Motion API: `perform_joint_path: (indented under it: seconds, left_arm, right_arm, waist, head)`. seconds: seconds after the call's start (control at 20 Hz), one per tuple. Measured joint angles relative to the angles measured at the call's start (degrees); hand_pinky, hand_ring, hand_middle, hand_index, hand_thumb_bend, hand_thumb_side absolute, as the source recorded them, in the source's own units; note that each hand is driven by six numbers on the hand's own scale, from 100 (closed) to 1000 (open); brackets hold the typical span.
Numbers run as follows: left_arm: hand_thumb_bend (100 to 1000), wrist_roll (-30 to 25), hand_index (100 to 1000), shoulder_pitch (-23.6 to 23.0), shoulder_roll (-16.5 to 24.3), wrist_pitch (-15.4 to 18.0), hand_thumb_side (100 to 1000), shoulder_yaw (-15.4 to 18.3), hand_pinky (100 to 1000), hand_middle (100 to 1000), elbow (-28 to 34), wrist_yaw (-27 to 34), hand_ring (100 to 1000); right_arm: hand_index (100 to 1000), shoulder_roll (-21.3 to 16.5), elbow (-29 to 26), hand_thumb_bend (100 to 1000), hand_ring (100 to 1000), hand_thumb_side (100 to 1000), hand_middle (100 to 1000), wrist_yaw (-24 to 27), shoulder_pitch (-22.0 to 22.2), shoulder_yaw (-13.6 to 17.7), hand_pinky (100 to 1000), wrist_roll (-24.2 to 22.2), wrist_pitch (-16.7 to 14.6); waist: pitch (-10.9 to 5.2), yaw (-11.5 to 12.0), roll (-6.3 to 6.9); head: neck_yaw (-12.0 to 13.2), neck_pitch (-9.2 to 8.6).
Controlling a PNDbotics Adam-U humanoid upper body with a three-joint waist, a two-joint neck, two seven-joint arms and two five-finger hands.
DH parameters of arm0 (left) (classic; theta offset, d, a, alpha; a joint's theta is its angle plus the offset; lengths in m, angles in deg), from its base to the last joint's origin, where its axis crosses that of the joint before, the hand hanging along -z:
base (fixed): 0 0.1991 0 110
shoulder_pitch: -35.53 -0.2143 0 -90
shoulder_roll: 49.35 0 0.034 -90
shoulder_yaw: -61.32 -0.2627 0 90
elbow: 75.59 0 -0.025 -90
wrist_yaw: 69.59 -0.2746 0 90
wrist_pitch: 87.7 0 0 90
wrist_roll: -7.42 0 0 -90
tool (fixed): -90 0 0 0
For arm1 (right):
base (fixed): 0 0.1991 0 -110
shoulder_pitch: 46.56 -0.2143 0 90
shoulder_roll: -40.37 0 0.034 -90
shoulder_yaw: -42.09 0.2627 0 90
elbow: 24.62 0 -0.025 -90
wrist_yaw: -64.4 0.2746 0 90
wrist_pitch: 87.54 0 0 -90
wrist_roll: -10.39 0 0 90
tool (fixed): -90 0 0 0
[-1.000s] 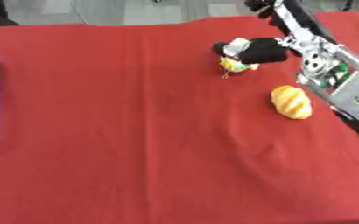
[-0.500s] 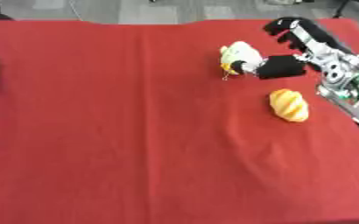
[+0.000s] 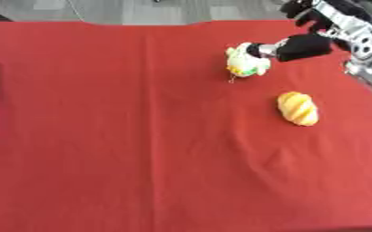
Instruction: Pick up the objects with one hand, pass them to the other hand, and then place them into the box on the other side of the table.
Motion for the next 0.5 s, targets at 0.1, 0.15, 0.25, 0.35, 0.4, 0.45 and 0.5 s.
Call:
perform_joint_path:
  seconds: [0.1,0.15,0.25,0.35,0.4,0.45,0.5]
  left_arm:
    - [100,-0.1,743,0.1,0.0,-0.1,580,0.0,902,717,0.0,0.0,786]
    - [100,-0.1,743,0.1,0.0,-0.1,579,0.0,902,717,0.0,0.0,786]
    - [100,-0.1,742,0.4,0.0,-0.1,578,0.0,902,717,0.0,0.0,786]
    - [100,-0.1,741,0.6,0.0,-0.1,579,0.0,902,715,0.1,0.0,786]
    - [100,-0.1,741,0.6,0.0,-0.1,580,0.0,902,715,0.1,0.0,786]
    - [100,-0.1,740,0.6,0.0,-0.1,580,0.0,902,713,0.1,0.0,786]
    - [100,0.0,739,0.6,0.0,-0.1,581,0.0,902,712,0.1,0.0,786]
  right_arm:
    - [857,-0.8,0.0,616,849,424,821,1.0,0.0,0.4,844,-0.5,-0.1]
    - [857,-1.2,0.0,616,849,425,822,1.3,0.0,0.5,845,-0.8,-0.3]
    - [857,-1.9,0.0,588,854,442,827,1.8,0.1,0.7,847,-1.7,-0.3]
    - [857,-2.6,0.0,604,855,441,829,2.4,0.6,1.0,848,-2.6,-0.2]
    - [858,-2.8,0.0,600,855,443,830,2.7,0.8,1.2,847,-3.0,-0.1]
    - [858,-3.0,0.0,597,857,446,833,3.0,1.1,1.5,847,-3.1,0.0]
    - [859,-3.2,0.0,599,858,447,834,3.3,1.3,1.7,848,-3.3,0.2]
  waist:
    - [0.00,0.3,-0.14]
    - [0.00,0.5,-0.15]
    - [0.01,0.7,-0.16]
    - [0.07,1.0,-0.25]
    - [0.07,1.1,-0.27]
    - [0.08,1.2,-0.28]
    - [0.09,1.3,-0.28]
  head:
    - [-0.4,0.00]
    - [-0.5,0.00]
    - [-0.7,0.00]
    - [-1.1,0.00]
    - [-1.3,0.00]
    - [-1.5,0.00]
    - [-1.6,0.00]
